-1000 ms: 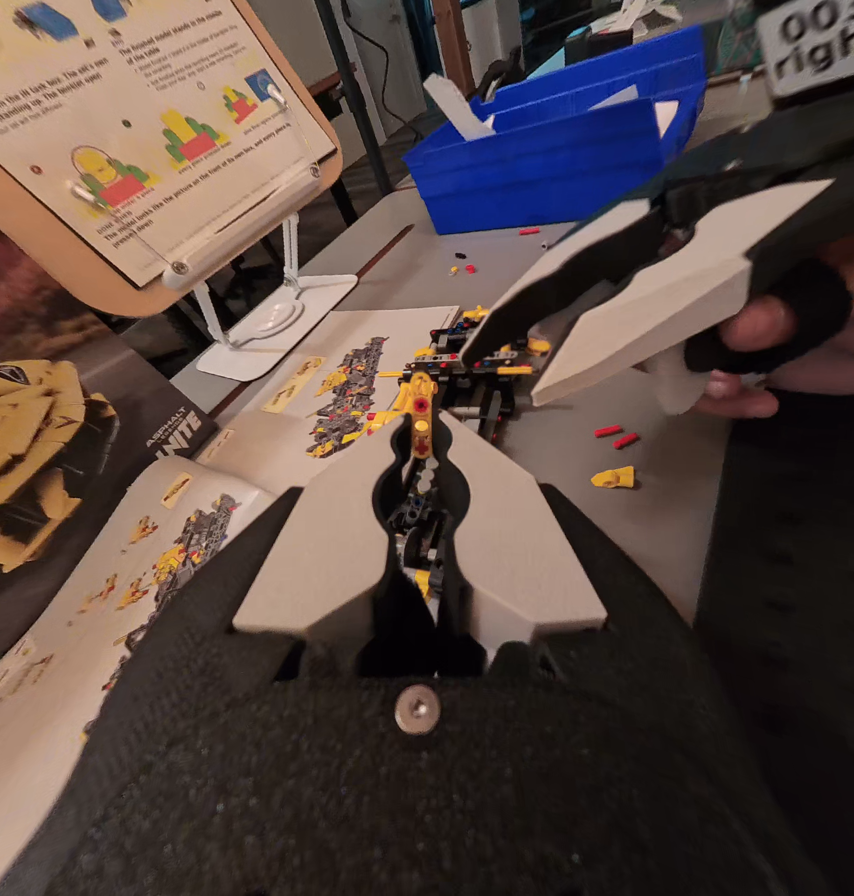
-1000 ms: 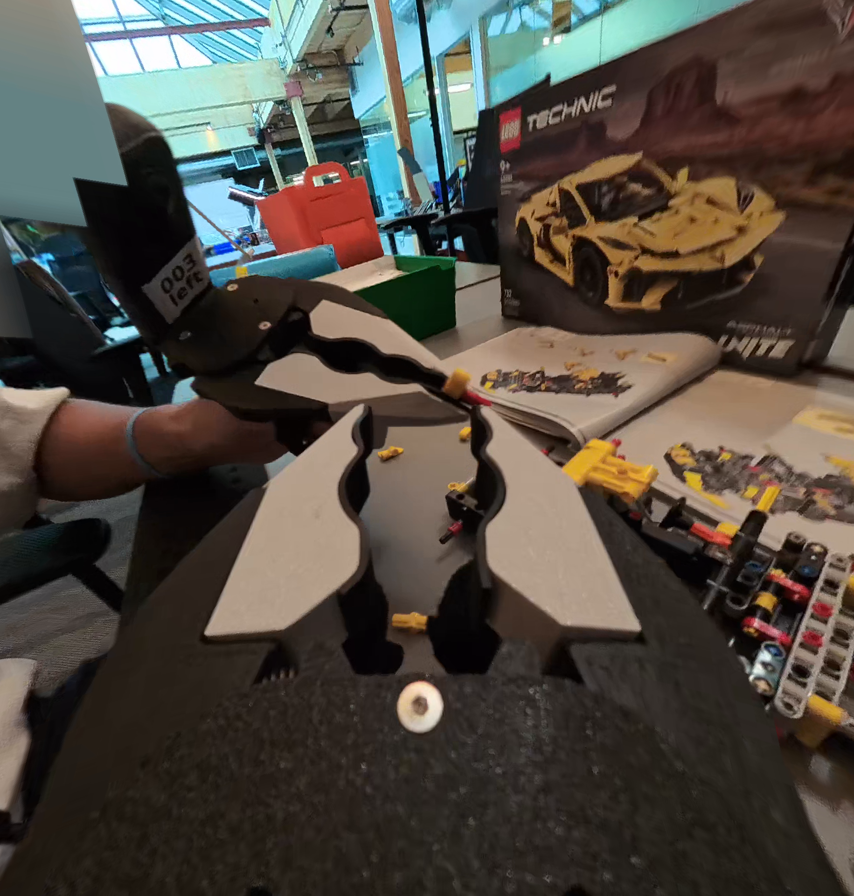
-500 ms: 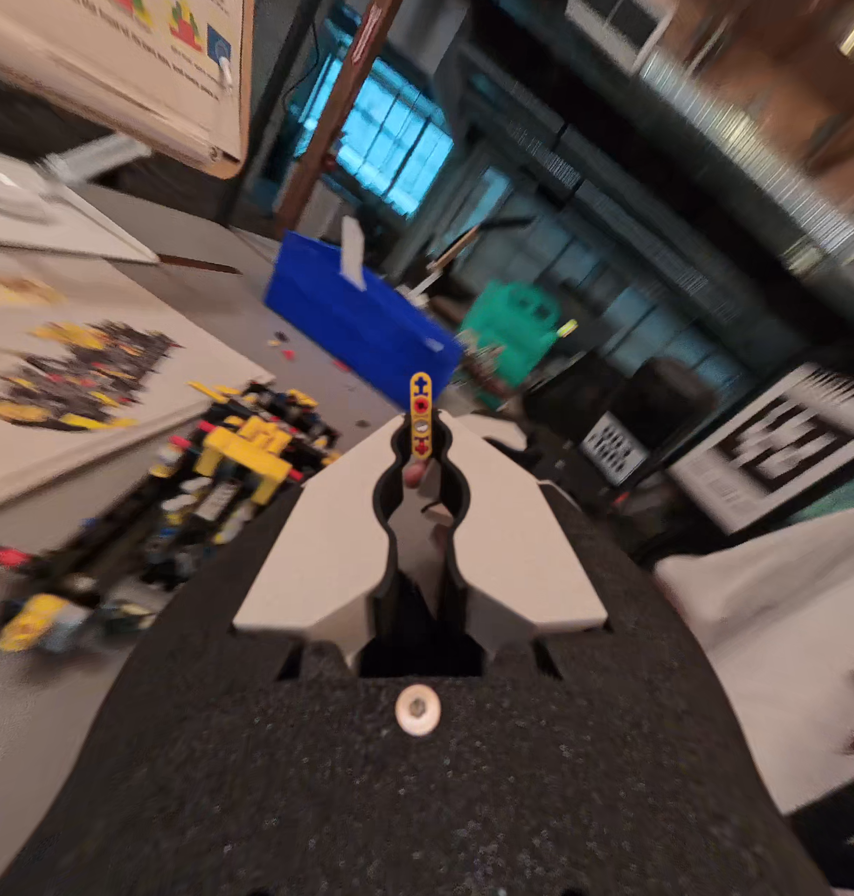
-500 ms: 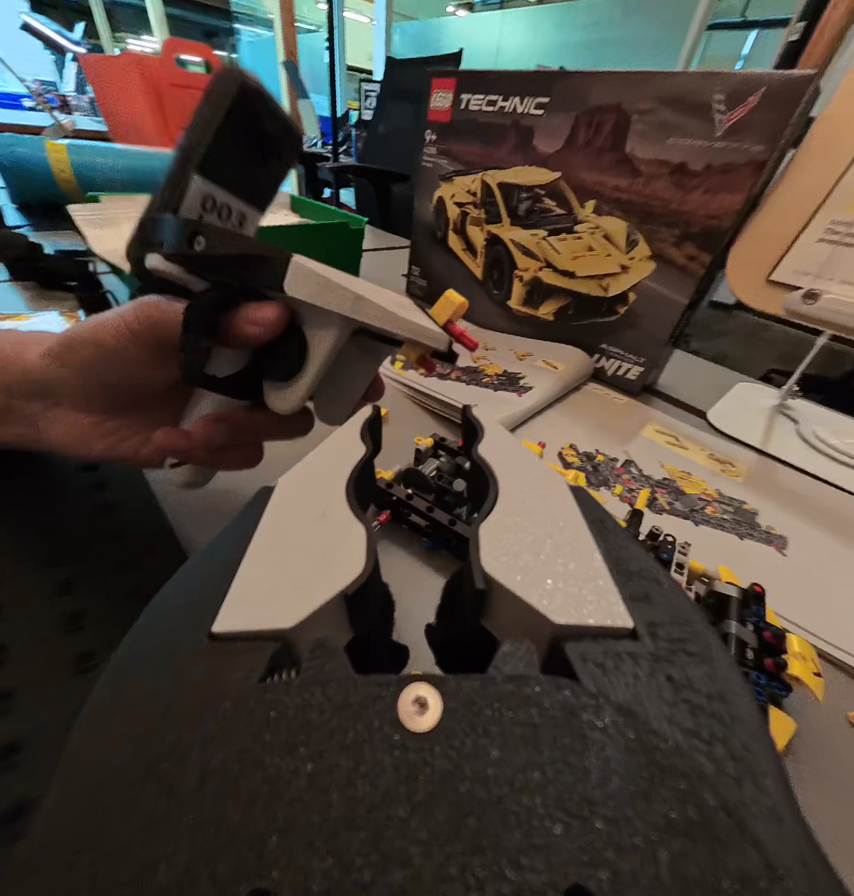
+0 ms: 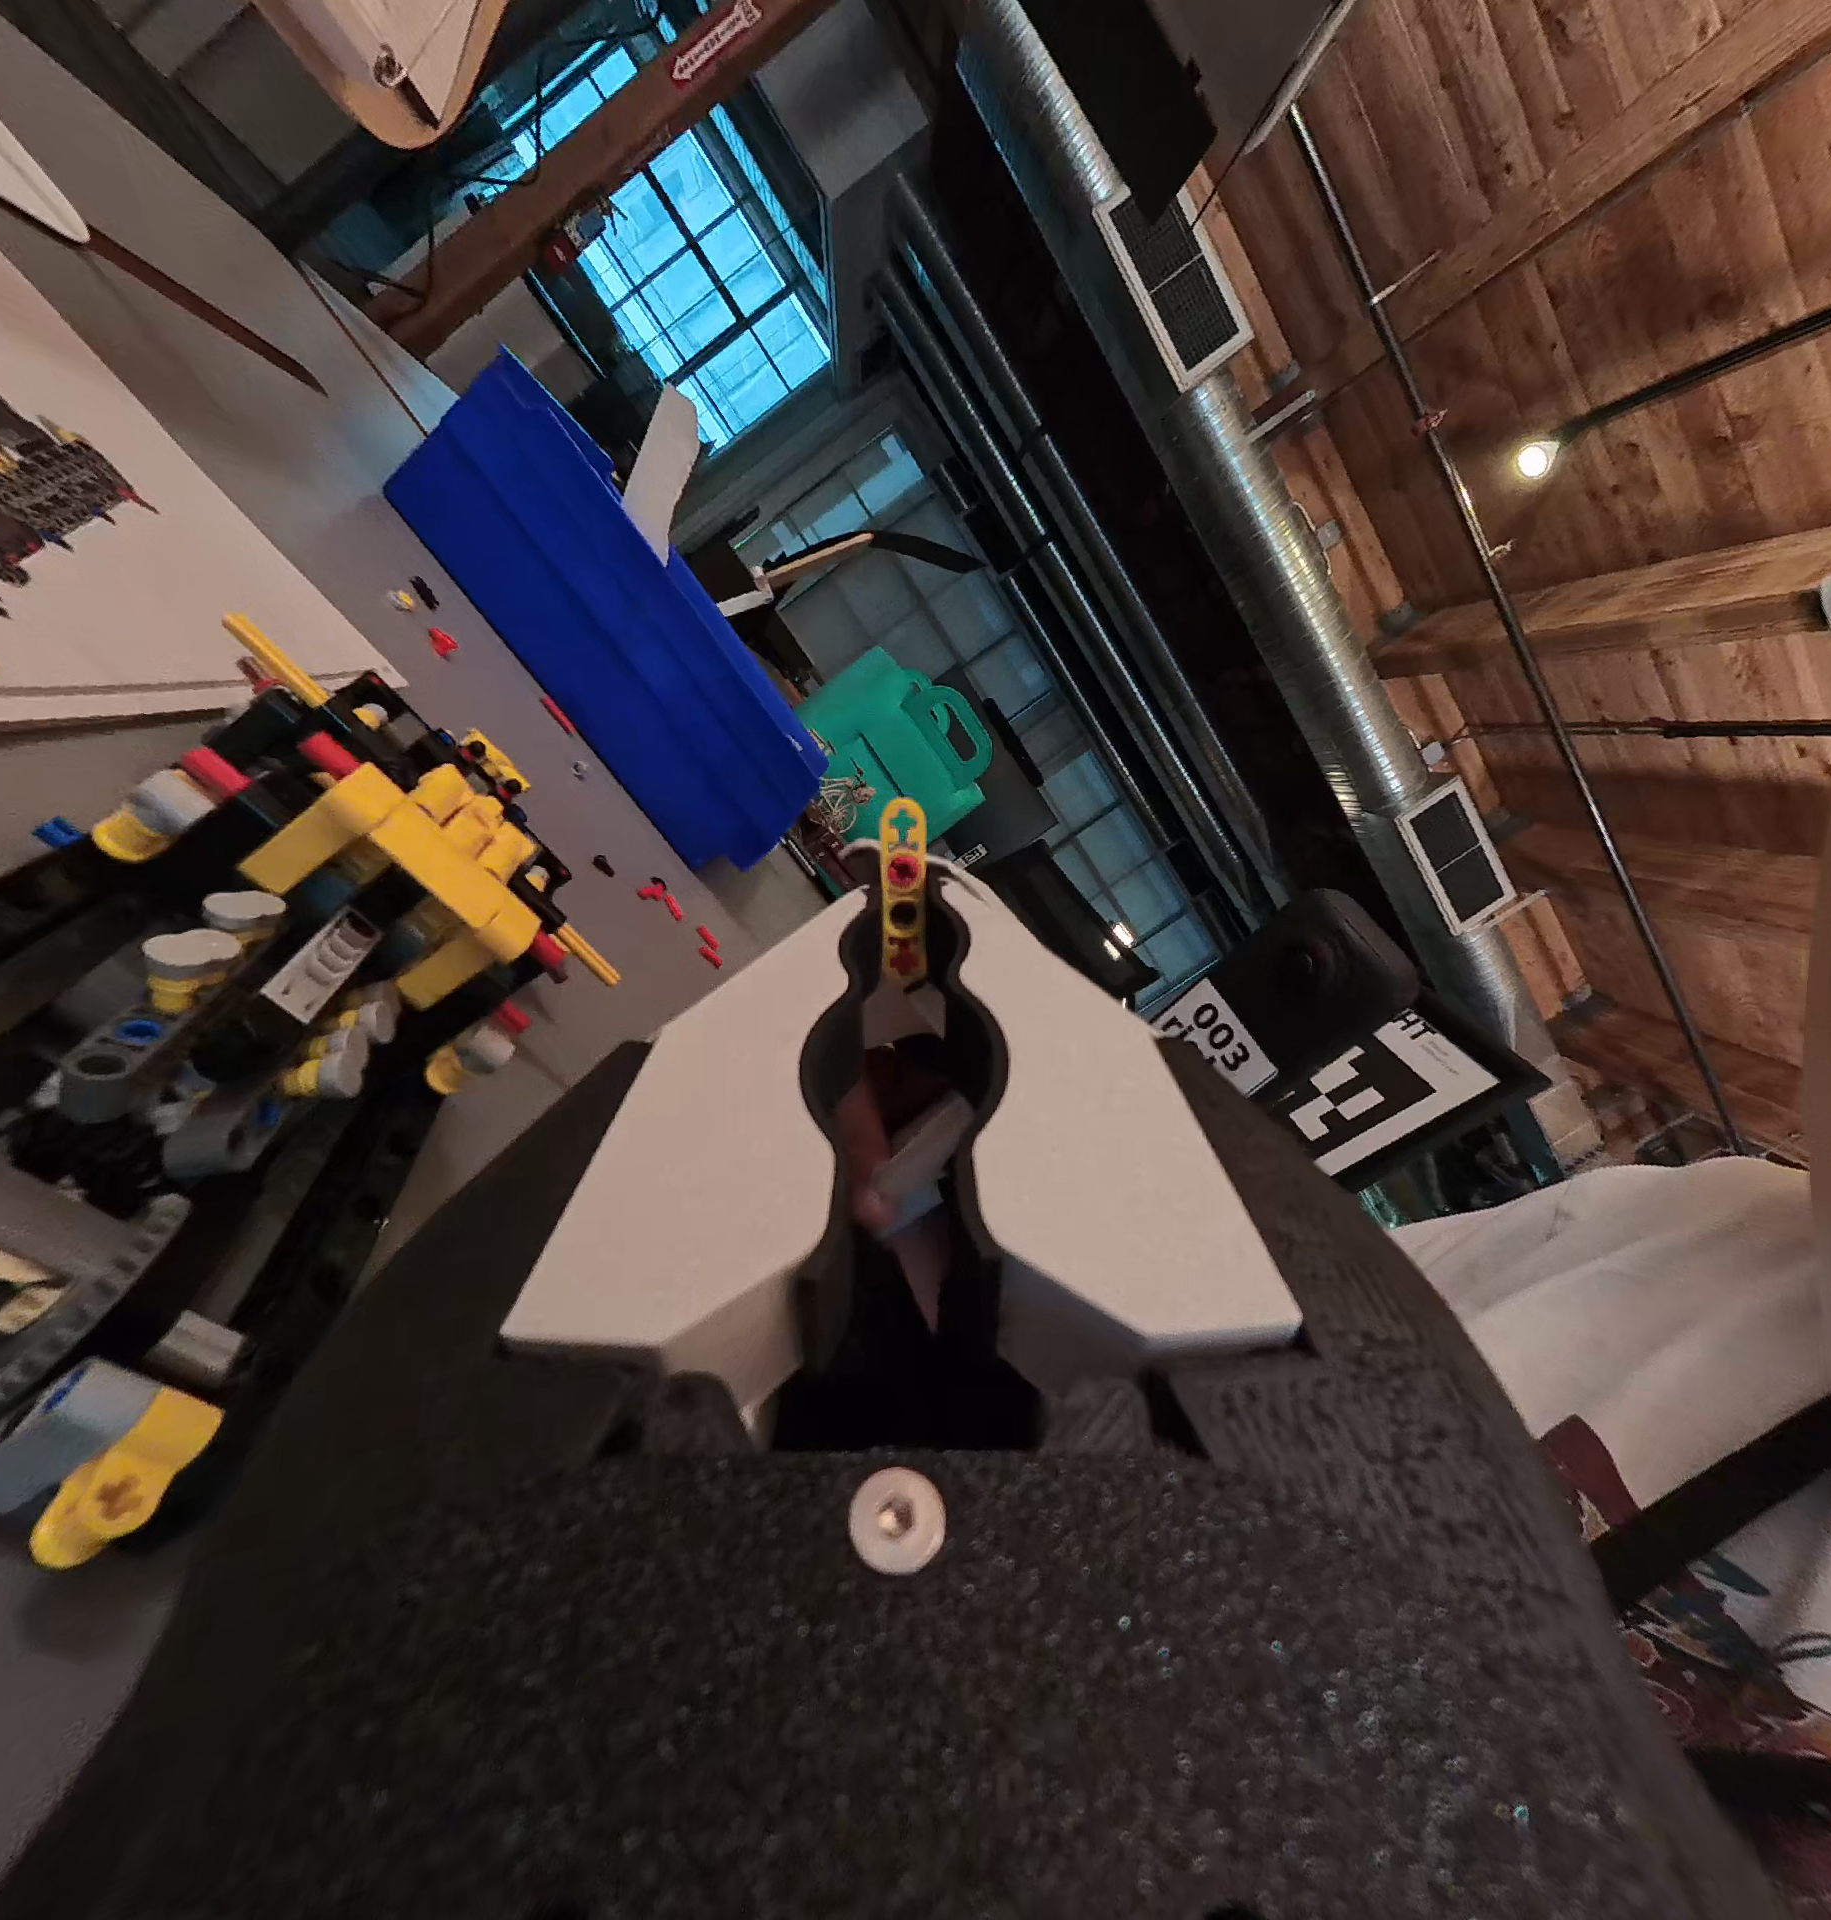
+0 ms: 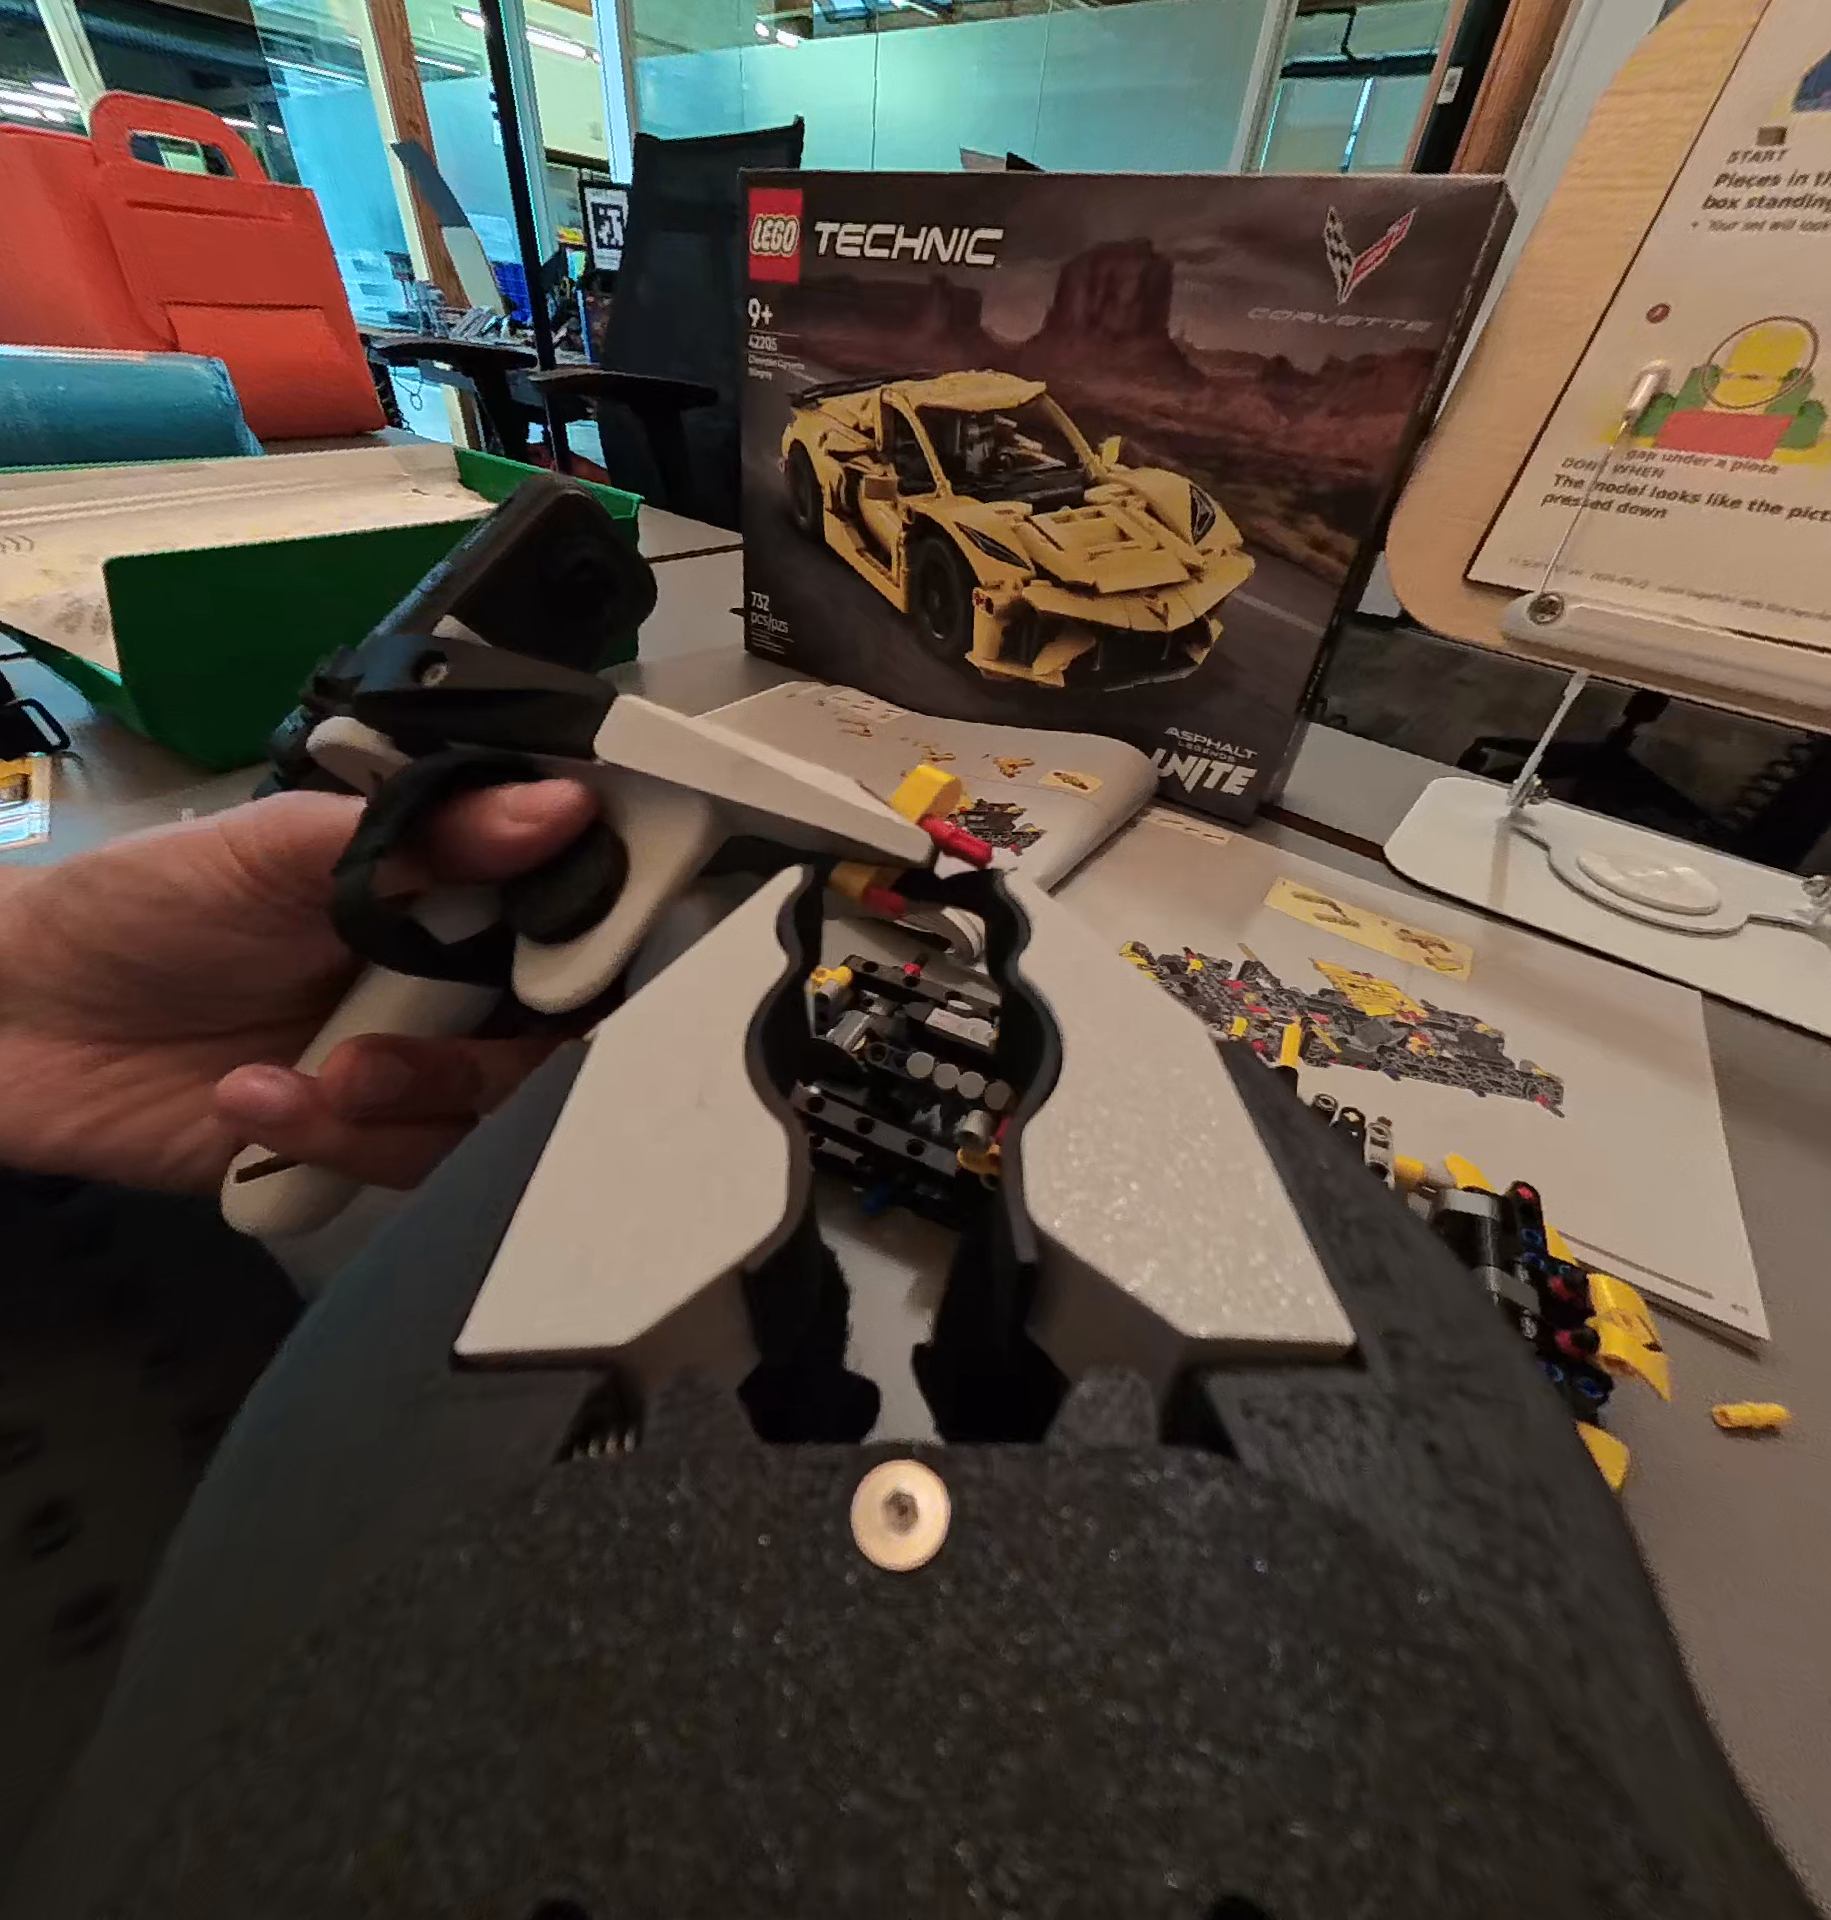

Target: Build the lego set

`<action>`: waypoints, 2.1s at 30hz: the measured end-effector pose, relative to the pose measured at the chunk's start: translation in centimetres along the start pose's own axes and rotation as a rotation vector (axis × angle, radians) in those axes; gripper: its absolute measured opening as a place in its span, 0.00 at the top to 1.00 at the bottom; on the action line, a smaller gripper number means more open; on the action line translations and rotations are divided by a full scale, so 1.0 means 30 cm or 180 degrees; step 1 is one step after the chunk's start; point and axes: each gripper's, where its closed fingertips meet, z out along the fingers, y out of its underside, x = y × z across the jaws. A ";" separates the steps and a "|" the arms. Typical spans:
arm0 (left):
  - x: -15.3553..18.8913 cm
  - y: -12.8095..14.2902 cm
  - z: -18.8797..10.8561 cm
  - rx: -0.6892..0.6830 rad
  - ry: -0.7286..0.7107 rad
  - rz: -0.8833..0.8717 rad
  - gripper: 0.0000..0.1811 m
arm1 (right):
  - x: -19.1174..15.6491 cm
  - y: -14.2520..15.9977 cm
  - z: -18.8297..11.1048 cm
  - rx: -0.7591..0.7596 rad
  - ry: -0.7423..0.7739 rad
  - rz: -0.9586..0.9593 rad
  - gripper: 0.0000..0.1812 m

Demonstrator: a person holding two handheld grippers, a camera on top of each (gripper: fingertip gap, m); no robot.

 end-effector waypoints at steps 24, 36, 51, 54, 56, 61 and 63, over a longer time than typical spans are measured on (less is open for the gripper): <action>0.009 0.007 -0.034 -0.0181 0.0028 -0.0131 0.96 | -0.022 0.008 -0.008 -0.0026 -0.0098 -0.0448 0.91; 0.031 0.051 -0.050 -0.0577 0.0268 -0.0519 0.97 | -0.054 0.001 -0.032 0.0121 -0.0276 -0.0803 0.87; 0.026 0.108 -0.087 -0.1135 0.0191 -0.0203 0.94 | -0.081 0.056 -0.086 -0.0021 -0.1008 -0.0825 0.92; 0.025 0.114 -0.086 -0.1172 0.0173 -0.0128 0.95 | -0.082 0.058 -0.099 -0.0014 -0.1145 -0.0713 0.92; 0.024 0.123 -0.086 -0.1214 0.0175 -0.0104 0.96 | -0.088 0.060 -0.102 -0.0008 -0.1178 -0.0700 0.92; 0.002 0.124 -0.091 -0.1254 0.0058 -0.0100 0.96 | -0.078 0.077 -0.090 -0.0108 -0.1102 -0.0703 0.92; -0.013 0.107 -0.091 -0.1183 -0.0065 -0.0068 0.96 | -0.056 0.079 -0.082 -0.0127 -0.0958 -0.0711 0.95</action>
